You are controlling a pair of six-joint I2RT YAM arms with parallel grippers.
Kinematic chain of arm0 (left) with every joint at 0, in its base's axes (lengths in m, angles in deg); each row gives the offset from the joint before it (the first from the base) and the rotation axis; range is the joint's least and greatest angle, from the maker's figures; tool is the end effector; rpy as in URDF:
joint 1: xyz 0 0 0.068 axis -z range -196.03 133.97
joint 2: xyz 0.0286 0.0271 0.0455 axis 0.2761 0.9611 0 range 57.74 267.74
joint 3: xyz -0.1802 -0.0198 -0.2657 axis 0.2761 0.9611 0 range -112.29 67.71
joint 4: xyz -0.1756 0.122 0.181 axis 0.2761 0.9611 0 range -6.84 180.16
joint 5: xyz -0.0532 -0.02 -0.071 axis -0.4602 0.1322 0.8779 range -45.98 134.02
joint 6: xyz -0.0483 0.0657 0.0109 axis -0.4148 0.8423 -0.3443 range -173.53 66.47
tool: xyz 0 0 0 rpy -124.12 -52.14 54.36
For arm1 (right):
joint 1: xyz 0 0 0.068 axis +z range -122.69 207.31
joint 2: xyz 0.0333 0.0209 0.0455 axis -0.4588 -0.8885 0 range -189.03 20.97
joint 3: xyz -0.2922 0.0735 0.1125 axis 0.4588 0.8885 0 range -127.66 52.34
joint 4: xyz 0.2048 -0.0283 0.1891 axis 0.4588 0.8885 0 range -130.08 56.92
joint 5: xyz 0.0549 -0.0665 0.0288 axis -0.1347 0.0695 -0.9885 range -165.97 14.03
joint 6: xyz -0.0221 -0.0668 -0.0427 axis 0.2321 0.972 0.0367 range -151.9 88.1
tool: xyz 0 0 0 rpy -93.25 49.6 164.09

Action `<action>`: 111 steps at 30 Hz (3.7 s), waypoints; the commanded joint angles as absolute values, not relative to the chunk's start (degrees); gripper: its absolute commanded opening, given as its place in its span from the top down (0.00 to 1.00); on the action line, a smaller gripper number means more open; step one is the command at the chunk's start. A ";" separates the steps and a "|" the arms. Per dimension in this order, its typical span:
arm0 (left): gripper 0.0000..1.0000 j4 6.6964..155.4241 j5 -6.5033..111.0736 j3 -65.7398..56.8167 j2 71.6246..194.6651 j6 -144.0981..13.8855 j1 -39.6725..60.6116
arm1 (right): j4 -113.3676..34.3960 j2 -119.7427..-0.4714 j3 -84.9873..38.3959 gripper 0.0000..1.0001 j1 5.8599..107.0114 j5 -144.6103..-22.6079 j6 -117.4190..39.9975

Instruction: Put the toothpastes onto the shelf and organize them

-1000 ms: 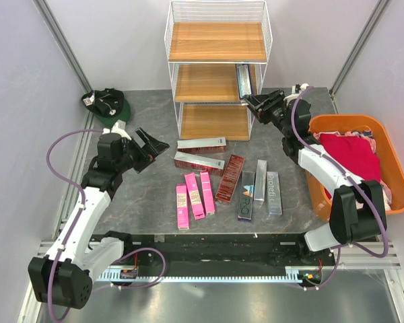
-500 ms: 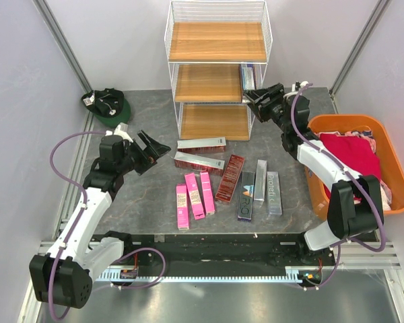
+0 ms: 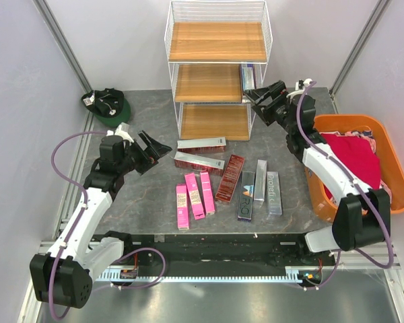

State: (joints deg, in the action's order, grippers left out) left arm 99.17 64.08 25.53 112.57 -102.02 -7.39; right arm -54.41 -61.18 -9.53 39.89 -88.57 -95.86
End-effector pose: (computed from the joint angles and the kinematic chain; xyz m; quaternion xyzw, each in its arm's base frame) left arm 0.2283 -0.0595 0.3031 -0.2052 0.8265 -0.3717 0.3695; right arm 0.3768 0.1001 0.3742 0.2539 0.6973 0.4762 0.4718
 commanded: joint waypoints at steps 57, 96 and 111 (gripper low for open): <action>0.27 101.35 42.80 -16.31 173.92 -97.38 38.64 | -14.86 -33.25 -2.07 0.02 37.50 -79.66 -65.12; 0.57 118.33 24.95 -33.02 179.40 -93.34 45.06 | -13.89 -32.82 -3.12 0.02 36.63 -80.63 -64.50; 0.61 88.22 52.00 0.53 144.70 -100.01 25.04 | -15.82 -33.43 -5.49 0.02 36.71 -84.66 -64.85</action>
